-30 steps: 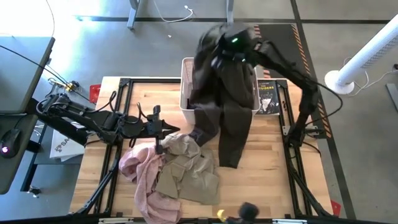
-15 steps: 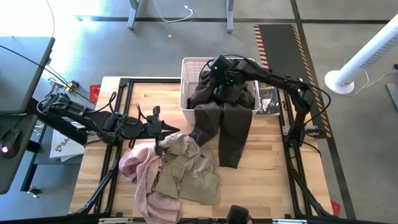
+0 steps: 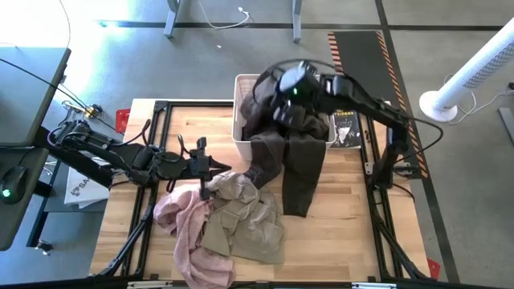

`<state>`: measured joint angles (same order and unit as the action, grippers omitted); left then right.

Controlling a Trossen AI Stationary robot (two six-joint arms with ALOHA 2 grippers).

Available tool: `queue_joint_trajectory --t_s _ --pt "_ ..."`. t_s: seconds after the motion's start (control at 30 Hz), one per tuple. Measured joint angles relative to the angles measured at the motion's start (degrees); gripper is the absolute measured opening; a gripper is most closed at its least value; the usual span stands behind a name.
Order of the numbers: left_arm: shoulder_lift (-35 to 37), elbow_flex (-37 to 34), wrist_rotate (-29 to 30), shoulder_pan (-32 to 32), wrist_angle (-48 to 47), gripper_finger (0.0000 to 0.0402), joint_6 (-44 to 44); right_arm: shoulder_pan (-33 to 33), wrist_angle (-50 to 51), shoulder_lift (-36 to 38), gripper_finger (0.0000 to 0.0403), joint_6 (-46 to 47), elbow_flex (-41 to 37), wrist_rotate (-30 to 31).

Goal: Sort clothes
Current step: Put the gray pants into the laundry bin

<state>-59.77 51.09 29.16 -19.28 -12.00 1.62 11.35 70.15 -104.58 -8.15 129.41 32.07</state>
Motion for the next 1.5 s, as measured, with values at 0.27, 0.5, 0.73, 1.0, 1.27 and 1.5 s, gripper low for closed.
queue_joint_trajectory --t_s 0.27,0.5,0.73,1.0,1.27,1.5 --pt "0.0 0.0 -0.1 -2.1 -1.2 0.0003 -2.0 -13.6 16.9 1.3 0.0268 14.7 -9.8 -2.4" --pt "0.0 0.0 -0.1 -2.7 -1.4 0.0003 -2.0 -26.5 16.2 7.6 0.0268 35.3 -34.3 -0.8" --pt "0.0 0.0 0.0 -2.7 -1.5 0.0003 -1.9 -32.5 5.7 21.0 0.0268 60.6 -61.4 -1.8" --pt "0.0 0.0 0.0 -2.5 -1.5 0.0003 -2.0 -23.4 -24.5 31.3 0.0268 64.4 -87.6 -5.0" --pt "-0.8 0.0 -10.1 -1.6 -6.5 0.0003 -8.2 -16.4 -80.7 28.5 0.0268 41.6 -102.0 -20.3" --pt "-10.6 0.0 -11.5 3.0 -7.0 0.0003 -8.7 -13.5 -96.7 22.0 0.0268 41.4 -101.5 -20.5"
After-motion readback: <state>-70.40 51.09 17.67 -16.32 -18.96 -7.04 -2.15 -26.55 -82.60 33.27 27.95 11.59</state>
